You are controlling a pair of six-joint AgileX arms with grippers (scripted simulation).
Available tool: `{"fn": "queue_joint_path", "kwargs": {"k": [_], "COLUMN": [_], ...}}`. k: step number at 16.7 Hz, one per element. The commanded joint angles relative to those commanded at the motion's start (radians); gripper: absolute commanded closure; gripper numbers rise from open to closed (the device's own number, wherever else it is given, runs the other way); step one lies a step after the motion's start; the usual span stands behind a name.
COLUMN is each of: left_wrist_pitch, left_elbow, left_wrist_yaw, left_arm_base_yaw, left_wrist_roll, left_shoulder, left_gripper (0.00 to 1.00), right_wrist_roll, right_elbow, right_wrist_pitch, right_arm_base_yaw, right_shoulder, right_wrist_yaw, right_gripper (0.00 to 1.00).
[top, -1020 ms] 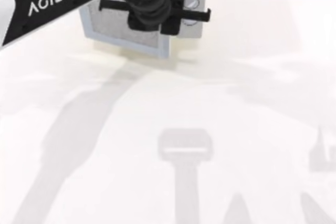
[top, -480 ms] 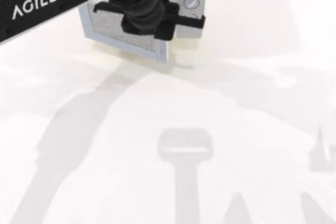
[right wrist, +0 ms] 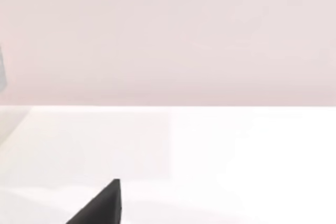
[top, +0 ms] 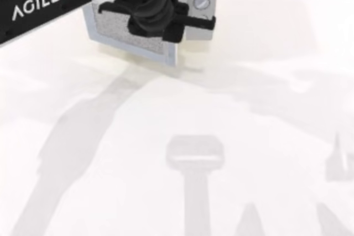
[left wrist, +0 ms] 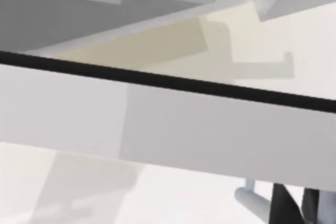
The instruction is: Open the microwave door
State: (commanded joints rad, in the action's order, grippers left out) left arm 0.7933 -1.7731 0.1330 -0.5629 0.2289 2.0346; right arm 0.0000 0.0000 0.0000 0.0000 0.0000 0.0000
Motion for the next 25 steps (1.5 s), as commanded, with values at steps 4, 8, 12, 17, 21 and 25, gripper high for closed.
{"fn": "queue_joint_path", "kwargs": {"k": [4,8,12,17,21,25], "left_wrist_pitch": [0.000,0.000,0.000,-0.021,-0.050,-0.051], "left_elbow": [0.000,0.000,0.000,0.054,0.124,0.127], "left_wrist_yaw": [0.000,0.000,0.000,-0.030,-0.067,-0.068], "left_arm_base_yaw": [0.000,0.000,0.000,0.008,0.027,0.028], "left_wrist_roll": [0.000,0.000,0.000,-0.046,-0.118,-0.121], "left_shoulder": [0.000,0.000,0.000,-0.035,-0.086,-0.088], "left_gripper": [1.00,1.00,1.00,1.00,1.00,1.00], "right_wrist_roll": [0.000,0.000,0.000,0.000,0.000,0.000], "right_elbow": [0.000,0.000,0.000,0.000,0.000,0.000], "right_wrist_pitch": [0.000,0.000,0.000,0.000,0.000,0.000], "right_arm_base_yaw": [0.000,0.000,0.000,0.000,0.000,0.000], "right_shoulder": [0.000,0.000,0.000,0.000,0.000,0.000], "right_wrist_yaw": [0.000,0.000,0.000,0.000,0.000,0.000], "right_gripper": [0.00,0.00,0.00,0.00,0.00,0.00]}}
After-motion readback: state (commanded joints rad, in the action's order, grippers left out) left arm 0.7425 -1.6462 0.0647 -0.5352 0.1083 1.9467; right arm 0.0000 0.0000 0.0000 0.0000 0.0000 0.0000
